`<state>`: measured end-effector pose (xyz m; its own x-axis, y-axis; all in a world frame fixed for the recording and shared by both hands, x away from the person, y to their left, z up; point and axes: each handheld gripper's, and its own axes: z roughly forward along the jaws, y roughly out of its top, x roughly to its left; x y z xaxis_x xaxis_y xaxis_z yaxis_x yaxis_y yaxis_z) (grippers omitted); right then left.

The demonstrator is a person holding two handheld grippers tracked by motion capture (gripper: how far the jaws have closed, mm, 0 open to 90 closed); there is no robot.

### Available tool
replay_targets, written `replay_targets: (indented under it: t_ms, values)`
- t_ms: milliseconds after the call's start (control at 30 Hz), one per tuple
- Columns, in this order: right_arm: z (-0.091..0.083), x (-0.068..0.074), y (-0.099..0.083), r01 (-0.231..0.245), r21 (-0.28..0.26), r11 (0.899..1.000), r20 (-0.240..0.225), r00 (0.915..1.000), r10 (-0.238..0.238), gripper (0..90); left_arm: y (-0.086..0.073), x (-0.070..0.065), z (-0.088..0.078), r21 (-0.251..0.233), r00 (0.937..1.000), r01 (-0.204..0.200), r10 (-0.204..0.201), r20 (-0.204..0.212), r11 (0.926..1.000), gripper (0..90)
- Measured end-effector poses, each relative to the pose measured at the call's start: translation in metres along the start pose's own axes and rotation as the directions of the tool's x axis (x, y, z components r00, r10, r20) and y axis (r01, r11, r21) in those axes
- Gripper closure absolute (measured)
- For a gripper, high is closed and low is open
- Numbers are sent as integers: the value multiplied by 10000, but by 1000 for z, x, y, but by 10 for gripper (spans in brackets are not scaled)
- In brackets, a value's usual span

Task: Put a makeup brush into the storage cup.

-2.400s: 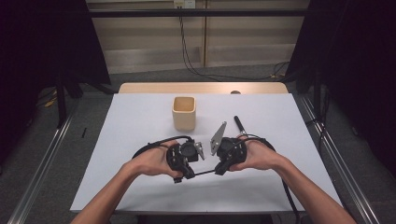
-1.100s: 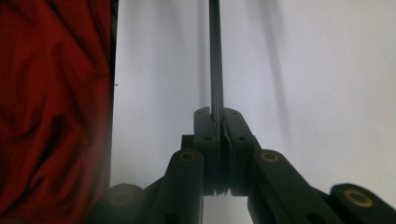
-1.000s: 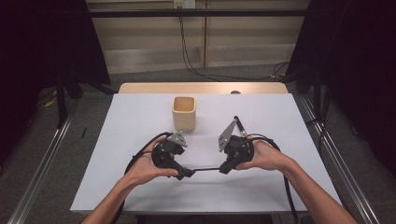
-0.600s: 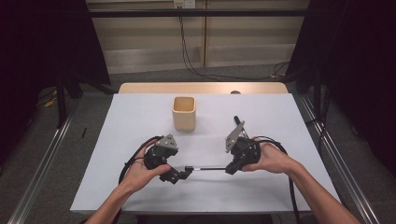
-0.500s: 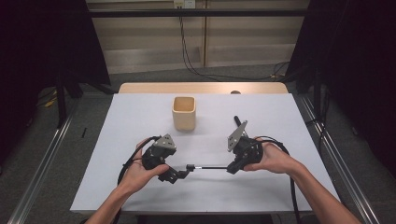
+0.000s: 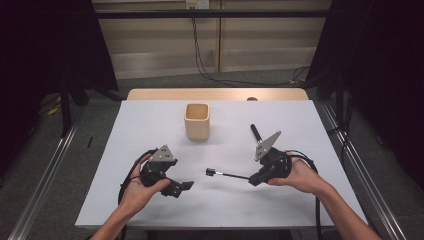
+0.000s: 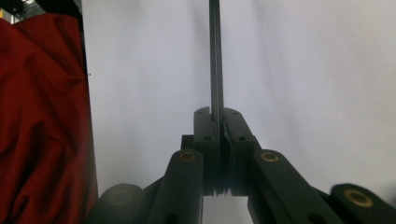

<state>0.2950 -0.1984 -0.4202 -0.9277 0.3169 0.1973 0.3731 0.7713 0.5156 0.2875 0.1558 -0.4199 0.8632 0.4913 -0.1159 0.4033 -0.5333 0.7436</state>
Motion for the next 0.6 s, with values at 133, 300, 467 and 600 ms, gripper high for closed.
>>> replay_targets:
  t_ms: [133, 300, 467, 600]
  values:
    - [5, 0, -6, -269, -321, 9991, 186, 9994, 275, 864, -3, 1, -6, -495, 9997, 172, -180, -152, 9986, 44]
    - [9, 2, -10, -657, -1042, 9924, 209, 9975, 682, 864, -8, 2, -6, -633, 9985, 443, -462, -289, 9970, 44]
    - [13, 2, -13, -1047, -1907, 9761, 300, 9932, 1124, 864, -12, 1, -6, -635, 9979, 482, -507, -396, 9968, 44]
    - [15, 4, -16, -969, -2688, 9583, 252, 9939, 1076, 863, -13, 1, -6, -746, 9975, 466, -504, -497, 9961, 44]
